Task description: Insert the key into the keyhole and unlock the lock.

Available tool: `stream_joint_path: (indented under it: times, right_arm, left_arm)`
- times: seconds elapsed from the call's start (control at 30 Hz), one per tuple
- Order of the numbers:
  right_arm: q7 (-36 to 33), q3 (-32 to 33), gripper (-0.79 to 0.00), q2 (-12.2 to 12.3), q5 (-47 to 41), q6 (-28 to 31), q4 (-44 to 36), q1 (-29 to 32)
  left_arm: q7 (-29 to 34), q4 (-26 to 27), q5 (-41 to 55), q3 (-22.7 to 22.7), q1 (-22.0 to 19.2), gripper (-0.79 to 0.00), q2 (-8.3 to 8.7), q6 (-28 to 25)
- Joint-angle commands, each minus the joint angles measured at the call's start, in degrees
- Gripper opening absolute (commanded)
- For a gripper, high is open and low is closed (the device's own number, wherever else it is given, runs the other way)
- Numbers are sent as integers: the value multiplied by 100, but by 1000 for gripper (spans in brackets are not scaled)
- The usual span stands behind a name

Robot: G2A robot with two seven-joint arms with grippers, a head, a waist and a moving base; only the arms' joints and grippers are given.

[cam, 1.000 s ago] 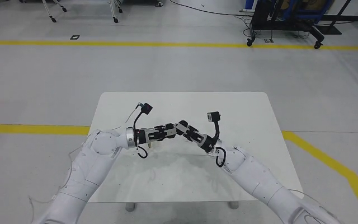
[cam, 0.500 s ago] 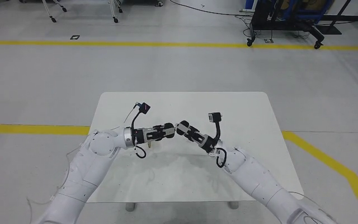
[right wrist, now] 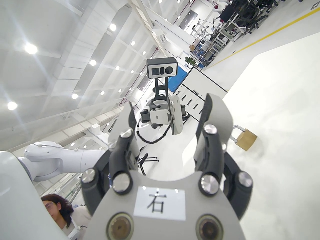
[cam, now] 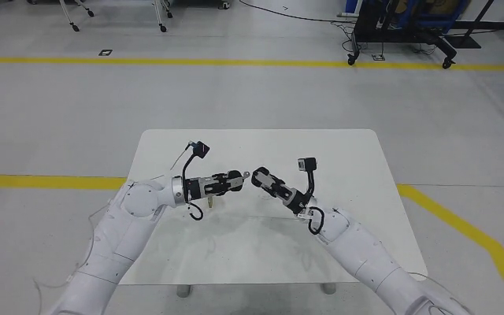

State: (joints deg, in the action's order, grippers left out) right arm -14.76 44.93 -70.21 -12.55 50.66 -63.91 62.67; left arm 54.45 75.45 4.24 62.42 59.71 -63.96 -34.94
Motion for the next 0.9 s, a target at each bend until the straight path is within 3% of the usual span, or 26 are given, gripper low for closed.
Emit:
stream_joint_path:
  times: [0.0, 0.23, 0.33, 0.5, 0.73, 0.83, 0.87]
  right_arm:
    - [0, 0, 0, 0, 0, 0, 0, 0]
    - [0, 0, 0, 0, 0, 0, 0, 0]
    - [0, 0, 0, 0, 0, 0, 0, 0]
    - [-229, 465, 0, 182, 1702, -117, -110, -174]
    - [-2069, 1081, 0, 589, 1723, 384, -602, 3]
    - [-2760, 1119, 0, 679, 1397, 122, -636, -18]
    - [-2940, 1101, -37, 694, 1247, 62, -639, -30]
  left_arm:
    - [3, -2, 6, -1, 0, -785, -1, -1]
    - [3, -2, 6, -1, 0, -785, -1, -1]
    - [87, 86, -114, -105, 40, -785, -1, 316]
    - [647, 72, -15, -290, -121, -785, -6, 655]
    - [1855, -225, 876, -562, -459, -785, -43, 503]
    - [2064, -393, 1214, -680, -624, -785, -69, 575]
    - [2071, -431, 1191, -724, -679, -785, -71, 582]
